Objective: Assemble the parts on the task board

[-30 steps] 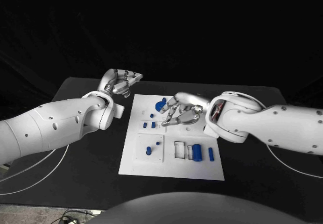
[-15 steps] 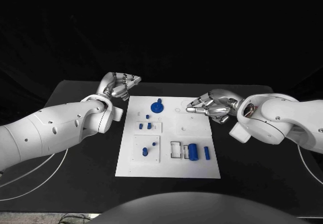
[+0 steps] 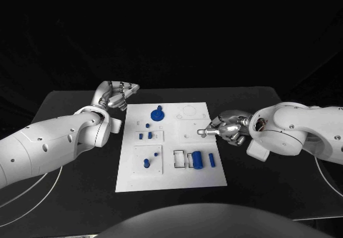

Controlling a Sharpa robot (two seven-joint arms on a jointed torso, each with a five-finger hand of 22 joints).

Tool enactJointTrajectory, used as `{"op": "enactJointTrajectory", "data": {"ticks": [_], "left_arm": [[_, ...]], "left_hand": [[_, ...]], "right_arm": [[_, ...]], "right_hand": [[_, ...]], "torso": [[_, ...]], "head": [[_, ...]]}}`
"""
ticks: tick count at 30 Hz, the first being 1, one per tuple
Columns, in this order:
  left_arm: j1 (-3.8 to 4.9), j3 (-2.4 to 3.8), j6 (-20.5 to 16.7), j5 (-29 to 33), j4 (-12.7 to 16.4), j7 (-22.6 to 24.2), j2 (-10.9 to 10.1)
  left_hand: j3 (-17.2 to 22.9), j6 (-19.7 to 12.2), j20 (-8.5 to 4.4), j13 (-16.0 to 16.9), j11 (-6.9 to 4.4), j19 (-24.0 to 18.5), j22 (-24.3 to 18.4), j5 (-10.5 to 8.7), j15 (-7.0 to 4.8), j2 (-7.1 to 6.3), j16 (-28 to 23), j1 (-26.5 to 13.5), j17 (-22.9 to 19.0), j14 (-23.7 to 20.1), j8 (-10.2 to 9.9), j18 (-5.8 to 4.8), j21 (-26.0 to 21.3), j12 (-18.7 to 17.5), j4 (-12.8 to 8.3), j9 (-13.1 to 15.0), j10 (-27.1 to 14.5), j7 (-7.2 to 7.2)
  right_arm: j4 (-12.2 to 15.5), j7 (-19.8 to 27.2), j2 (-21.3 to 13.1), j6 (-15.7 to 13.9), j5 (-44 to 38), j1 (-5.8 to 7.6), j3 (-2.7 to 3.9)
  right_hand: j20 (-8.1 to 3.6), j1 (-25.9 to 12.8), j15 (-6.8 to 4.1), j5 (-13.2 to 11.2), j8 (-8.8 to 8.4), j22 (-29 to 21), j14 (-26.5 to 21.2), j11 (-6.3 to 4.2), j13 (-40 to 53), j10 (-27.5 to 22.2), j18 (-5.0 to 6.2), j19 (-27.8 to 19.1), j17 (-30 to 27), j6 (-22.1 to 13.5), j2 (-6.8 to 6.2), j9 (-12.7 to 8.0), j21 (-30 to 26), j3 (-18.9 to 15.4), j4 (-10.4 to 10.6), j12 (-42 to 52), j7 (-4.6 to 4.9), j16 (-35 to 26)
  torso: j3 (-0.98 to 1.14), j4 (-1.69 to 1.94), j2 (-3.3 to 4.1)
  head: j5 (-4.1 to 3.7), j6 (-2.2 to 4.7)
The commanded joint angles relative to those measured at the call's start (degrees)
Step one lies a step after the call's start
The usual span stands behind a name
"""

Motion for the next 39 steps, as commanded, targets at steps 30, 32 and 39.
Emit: {"op": "enactJointTrajectory", "data": {"ticks": [30,32,39], "left_arm": [[0.0,0.05,1.34,-0.21,0.19,0.58,-0.39],[0.0,0.05,1.33,-0.21,0.22,0.58,-0.47],[0.0,0.05,1.14,-0.22,0.3,0.56,-0.72]], "left_hand": [[-0.5,-0.49,-0.08,0.06,0.19,-0.18,2.47,0.32,-0.05,0.38,-0.17,0.09,-0.05,-0.41,0.01,-0.45,-0.18,-0.04,0.01,-0.02,-0.41,-0.03],[-0.52,-0.5,-0.08,0.06,0.19,-0.17,2.48,0.33,-0.05,0.41,-0.13,0.12,0.0,-0.38,0.01,-0.45,-0.17,-0.04,0.01,-0.02,-0.41,-0.03],[-0.52,-0.5,-0.08,0.06,0.19,-0.17,2.48,0.33,-0.05,0.41,-0.13,0.12,0.0,-0.38,0.01,-0.45,-0.17,-0.04,0.01,-0.02,-0.41,-0.03]], "right_arm": [[-1.37,-13.67,5.27,1.18,-3.95,-4.65,-0.01],[-1.63,-14.1,5.67,1.14,-3.96,-4.83,-0.01],[-2.24,-14.85,6.69,1.06,-3.48,-5.32,-0.01]], "right_hand": [[1.72,4.33,1.77,-3.79,2.37,15.09,5.97,2.08,15.04,6.01,-0.39,6.0,15.09,-3.51,-1.74,4.2,0.26,5.33,-7.88,0.16,2.1,0.23],[1.81,4.28,1.88,-3.84,2.08,15.09,5.97,2.2,15.04,6.01,-0.39,6.0,15.09,-3.9,-1.62,4.05,0.26,5.56,-8.04,0.16,2.24,0.23],[2.11,4.32,2.21,-4.19,1.25,15.09,5.97,2.58,15.04,6.01,-0.39,6.0,15.09,-4.91,-1.32,3.48,0.26,6.28,-8.68,0.16,2.64,0.23]], "torso": [[0.07,0.05,0.04],[0.08,0.03,0.03],[0.0,-0.06,0.01]], "head": [[-0.54,0.0],[-0.44,0.0],[-0.1,0.0]]}}
